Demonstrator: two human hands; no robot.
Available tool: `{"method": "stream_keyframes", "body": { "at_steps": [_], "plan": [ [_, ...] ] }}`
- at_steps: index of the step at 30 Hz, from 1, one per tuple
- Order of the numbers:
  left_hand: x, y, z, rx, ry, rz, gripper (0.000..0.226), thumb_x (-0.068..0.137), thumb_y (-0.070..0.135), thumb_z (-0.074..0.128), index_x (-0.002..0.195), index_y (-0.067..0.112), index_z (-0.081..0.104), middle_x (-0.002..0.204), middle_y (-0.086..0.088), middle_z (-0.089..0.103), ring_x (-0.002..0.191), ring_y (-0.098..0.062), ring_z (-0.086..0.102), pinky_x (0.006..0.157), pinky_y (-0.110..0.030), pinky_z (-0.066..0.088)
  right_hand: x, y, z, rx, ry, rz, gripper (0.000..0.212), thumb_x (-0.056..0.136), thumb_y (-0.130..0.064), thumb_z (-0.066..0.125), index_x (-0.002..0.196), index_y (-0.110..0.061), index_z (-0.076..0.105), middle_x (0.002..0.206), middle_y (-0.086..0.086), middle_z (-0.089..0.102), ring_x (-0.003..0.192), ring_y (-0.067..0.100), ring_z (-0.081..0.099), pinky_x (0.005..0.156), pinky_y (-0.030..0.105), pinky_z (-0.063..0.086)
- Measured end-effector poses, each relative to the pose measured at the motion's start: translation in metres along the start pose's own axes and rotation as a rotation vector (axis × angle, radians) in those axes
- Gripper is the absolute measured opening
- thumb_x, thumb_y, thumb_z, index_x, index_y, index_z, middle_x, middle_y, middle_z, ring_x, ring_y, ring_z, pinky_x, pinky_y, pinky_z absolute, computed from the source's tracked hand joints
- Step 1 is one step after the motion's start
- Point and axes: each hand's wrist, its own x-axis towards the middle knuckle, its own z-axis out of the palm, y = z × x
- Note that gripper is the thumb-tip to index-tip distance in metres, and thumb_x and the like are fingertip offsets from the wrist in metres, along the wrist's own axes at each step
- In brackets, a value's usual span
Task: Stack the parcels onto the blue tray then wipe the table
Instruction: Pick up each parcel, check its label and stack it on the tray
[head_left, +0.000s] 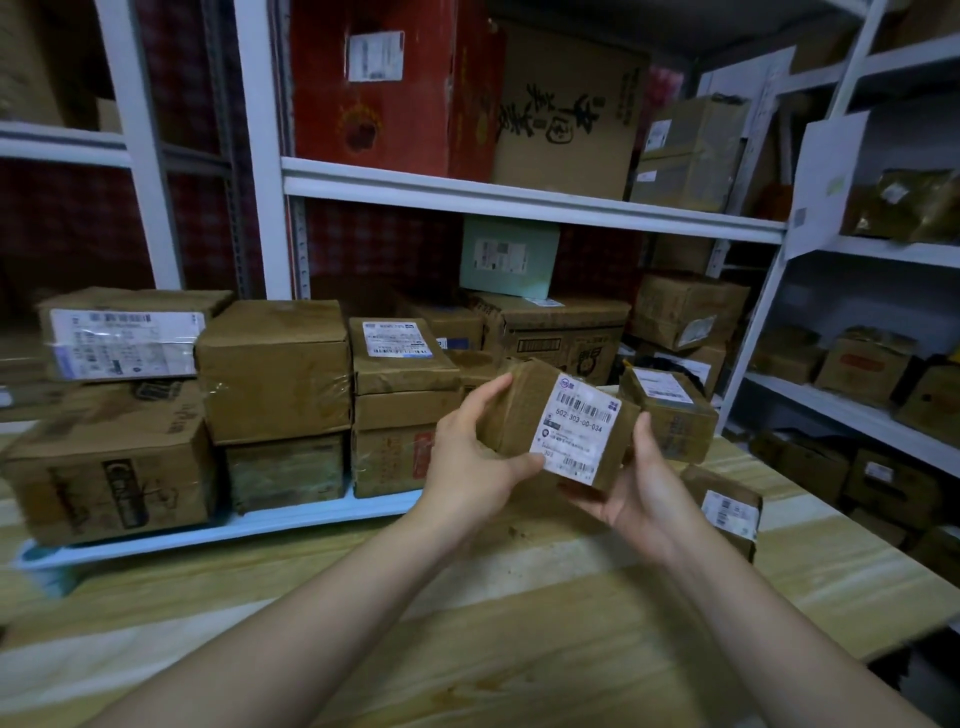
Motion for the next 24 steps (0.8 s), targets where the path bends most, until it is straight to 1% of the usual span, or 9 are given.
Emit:
{"method": "stream_keyframes", "body": {
  "at_steps": [5,8,10,12,14,17,18,22,24],
  "plan": [
    [-0.005,0.005,-0.022,0.052,0.109,0.111,0.075,0.066,0.020,0.082,0.121,0.061,0.050,0.132,0.007,0.047,0.126,-0.011,0.046,0.109,-0.041,0.041,-0.006,-0.003,0.021,-0.021,-0.084,-0.039,0.057,0.099,-0.060,0.031,0.130,-0.021,0.060,0.123,0.012,0.071,0.115,0.031,0.066,0.100,0.054,0.050],
    [-0.009,0.010,-0.036,0.019,0.198,0.130,0.061,0.067,0.026,0.074,0.114,0.056,0.049,0.128,0.008,0.050,0.122,-0.015,0.050,0.103,-0.044,0.045,-0.011,-0.004,0.041,-0.043,-0.092,-0.081,0.044,0.100,-0.049,0.043,0.121,-0.017,0.064,0.115,0.011,0.074,0.106,0.026,0.071,0.084,0.045,0.058],
    [-0.011,0.013,-0.049,-0.007,0.278,0.131,0.052,0.065,0.035,0.070,0.108,0.052,0.047,0.124,0.010,0.052,0.121,-0.017,0.050,0.101,-0.045,0.046,-0.014,-0.005,0.057,-0.065,-0.115,-0.106,0.037,0.100,-0.042,0.046,0.117,-0.016,0.065,0.110,0.010,0.076,0.099,0.023,0.073,0.075,0.039,0.058],
    [-0.016,0.019,-0.065,-0.005,0.350,0.148,0.044,0.068,0.035,0.069,0.105,0.047,0.048,0.121,0.010,0.049,0.119,-0.017,0.048,0.099,-0.045,0.046,-0.020,-0.004,0.076,-0.098,-0.157,-0.122,0.031,0.102,-0.036,0.045,0.114,-0.017,0.067,0.107,0.008,0.077,0.098,0.021,0.073,0.078,0.038,0.056],
    [-0.022,0.025,-0.081,0.016,0.406,0.177,0.043,0.075,0.027,0.071,0.109,0.040,0.049,0.121,0.007,0.047,0.117,-0.018,0.044,0.100,-0.041,0.044,-0.024,-0.001,0.096,-0.108,-0.194,-0.134,0.028,0.104,-0.031,0.045,0.110,-0.016,0.068,0.108,0.009,0.076,0.100,0.021,0.073,0.085,0.041,0.055],
    [-0.033,0.034,-0.114,0.058,0.496,0.222,0.041,0.082,0.023,0.070,0.116,0.035,0.049,0.123,0.006,0.046,0.118,-0.016,0.038,0.100,-0.033,0.038,-0.033,0.007,0.133,-0.144,-0.265,-0.172,0.028,0.102,-0.027,0.049,0.118,-0.011,0.066,0.114,0.009,0.074,0.109,0.022,0.070,0.096,0.045,0.053],
    [-0.034,0.037,-0.126,0.072,0.517,0.233,0.040,0.084,0.026,0.069,0.117,0.036,0.049,0.123,0.005,0.046,0.119,-0.015,0.038,0.101,-0.035,0.037,-0.034,0.010,0.144,-0.158,-0.282,-0.193,0.028,0.102,-0.026,0.050,0.120,-0.009,0.064,0.114,0.008,0.075,0.110,0.022,0.069,0.096,0.045,0.054],
    [-0.036,0.041,-0.181,0.074,0.615,0.226,0.036,0.087,0.037,0.064,0.118,0.041,0.046,0.128,0.007,0.046,0.125,-0.018,0.038,0.106,-0.047,0.037,-0.042,0.021,0.196,-0.209,-0.364,-0.272,0.016,0.102,-0.022,0.052,0.110,-0.013,0.062,0.103,0.003,0.076,0.102,0.019,0.071,0.079,0.034,0.059],
    [-0.038,0.040,-0.208,0.078,0.681,0.190,0.036,0.089,0.042,0.061,0.122,0.041,0.046,0.131,0.007,0.045,0.128,-0.020,0.035,0.108,-0.049,0.035,-0.048,0.030,0.225,-0.291,-0.414,-0.323,0.012,0.101,-0.020,0.054,0.111,-0.017,0.058,0.101,-0.002,0.075,0.100,0.015,0.070,0.079,0.032,0.059]
  ]
}}
